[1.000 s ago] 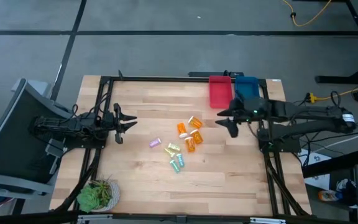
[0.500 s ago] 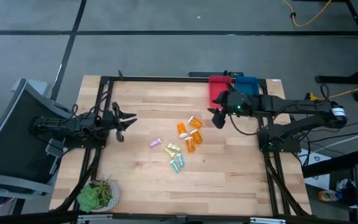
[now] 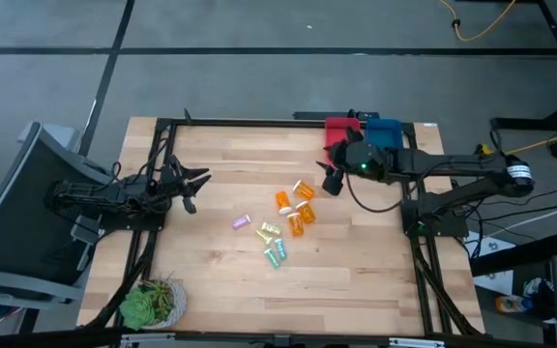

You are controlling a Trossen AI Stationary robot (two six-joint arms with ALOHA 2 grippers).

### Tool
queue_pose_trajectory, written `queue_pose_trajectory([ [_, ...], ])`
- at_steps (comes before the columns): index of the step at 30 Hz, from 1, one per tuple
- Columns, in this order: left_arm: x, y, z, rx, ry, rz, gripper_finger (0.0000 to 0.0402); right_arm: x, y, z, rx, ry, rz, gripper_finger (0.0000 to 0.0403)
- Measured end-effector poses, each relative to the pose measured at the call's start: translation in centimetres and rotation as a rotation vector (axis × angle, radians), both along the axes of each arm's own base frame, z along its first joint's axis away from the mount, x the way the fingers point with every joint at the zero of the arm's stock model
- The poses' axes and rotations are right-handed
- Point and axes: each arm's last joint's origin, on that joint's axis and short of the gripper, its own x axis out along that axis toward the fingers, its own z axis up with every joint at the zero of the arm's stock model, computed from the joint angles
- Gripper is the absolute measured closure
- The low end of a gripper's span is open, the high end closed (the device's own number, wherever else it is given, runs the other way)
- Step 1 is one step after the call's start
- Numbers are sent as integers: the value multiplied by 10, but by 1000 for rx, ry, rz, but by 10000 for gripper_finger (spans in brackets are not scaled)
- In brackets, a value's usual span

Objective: Pick and place medicine bottles into bin by pill shape (circle, oval)
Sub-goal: Put the orange capsule bottle into the blue bin

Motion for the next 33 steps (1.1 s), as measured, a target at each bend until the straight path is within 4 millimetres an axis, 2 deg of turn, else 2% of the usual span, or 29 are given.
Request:
queue_pose_trajectory([
  [5,-1,3,1,-9,-13,90,310,7,-12,-10,-8,36,-73,130],
  [10,-3,6,1,-89,-59,161,291,7,-24,-8,2,-10,-120,97],
  [13,-3,7,1,-150,-98,166,267,6,-32,0,8,-43,-155,94],
  [17,-3,7,1,-150,-98,168,238,6,-41,14,-20,-65,-171,93],
  [26,-3,8,1,-129,-86,206,235,3,-56,49,-9,-202,-251,93],
  [30,-3,8,1,-151,-99,195,236,3,-56,50,3,-199,-235,93],
  [33,-2,7,0,-118,-67,148,236,7,-54,42,68,-150,-133,93],
])
